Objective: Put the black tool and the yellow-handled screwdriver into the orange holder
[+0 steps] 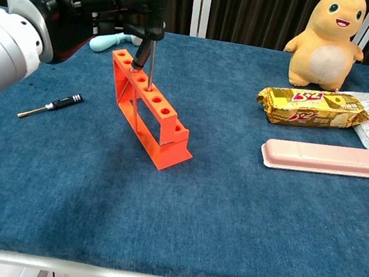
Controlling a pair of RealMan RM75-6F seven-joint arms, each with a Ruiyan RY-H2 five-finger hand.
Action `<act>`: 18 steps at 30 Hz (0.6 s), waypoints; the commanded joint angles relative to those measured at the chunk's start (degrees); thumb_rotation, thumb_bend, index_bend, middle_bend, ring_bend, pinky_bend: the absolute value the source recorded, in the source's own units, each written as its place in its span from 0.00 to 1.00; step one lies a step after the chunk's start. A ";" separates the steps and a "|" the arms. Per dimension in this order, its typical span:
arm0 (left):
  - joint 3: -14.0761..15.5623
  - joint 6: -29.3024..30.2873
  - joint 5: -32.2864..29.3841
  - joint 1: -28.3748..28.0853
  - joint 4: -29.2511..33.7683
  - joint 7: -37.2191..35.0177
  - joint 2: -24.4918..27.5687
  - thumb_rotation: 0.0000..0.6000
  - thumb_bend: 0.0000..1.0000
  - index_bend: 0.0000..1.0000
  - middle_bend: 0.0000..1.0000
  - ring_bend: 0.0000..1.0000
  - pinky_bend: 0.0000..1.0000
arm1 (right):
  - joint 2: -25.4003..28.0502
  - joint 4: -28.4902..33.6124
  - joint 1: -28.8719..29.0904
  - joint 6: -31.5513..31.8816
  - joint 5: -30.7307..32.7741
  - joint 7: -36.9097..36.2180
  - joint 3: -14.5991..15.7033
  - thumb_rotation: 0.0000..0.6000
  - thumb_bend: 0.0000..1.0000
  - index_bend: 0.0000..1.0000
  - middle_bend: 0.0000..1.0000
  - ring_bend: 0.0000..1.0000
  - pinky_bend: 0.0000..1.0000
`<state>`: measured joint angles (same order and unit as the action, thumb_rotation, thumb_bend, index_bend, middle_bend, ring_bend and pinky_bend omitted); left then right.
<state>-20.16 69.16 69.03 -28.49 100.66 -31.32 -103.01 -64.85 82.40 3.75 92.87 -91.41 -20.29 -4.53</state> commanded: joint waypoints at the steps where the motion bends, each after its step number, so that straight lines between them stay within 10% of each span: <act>1: 0.33 0.03 0.43 0.25 -0.31 -0.46 0.09 1.00 0.35 0.58 0.46 0.35 0.45 | -0.05 0.01 0.04 -0.08 0.02 0.13 0.00 1.00 0.34 0.00 0.00 0.00 0.00; 18: 1.55 0.84 3.42 1.07 -1.30 -1.92 0.49 1.00 0.35 0.34 0.43 0.31 0.44 | -0.11 0.19 0.18 -0.51 0.25 0.66 0.01 1.00 0.34 0.00 0.00 0.00 0.00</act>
<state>-18.63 70.00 72.43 -27.43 99.38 -33.23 -102.50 -64.97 82.59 3.93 92.37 -91.16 -19.64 -4.51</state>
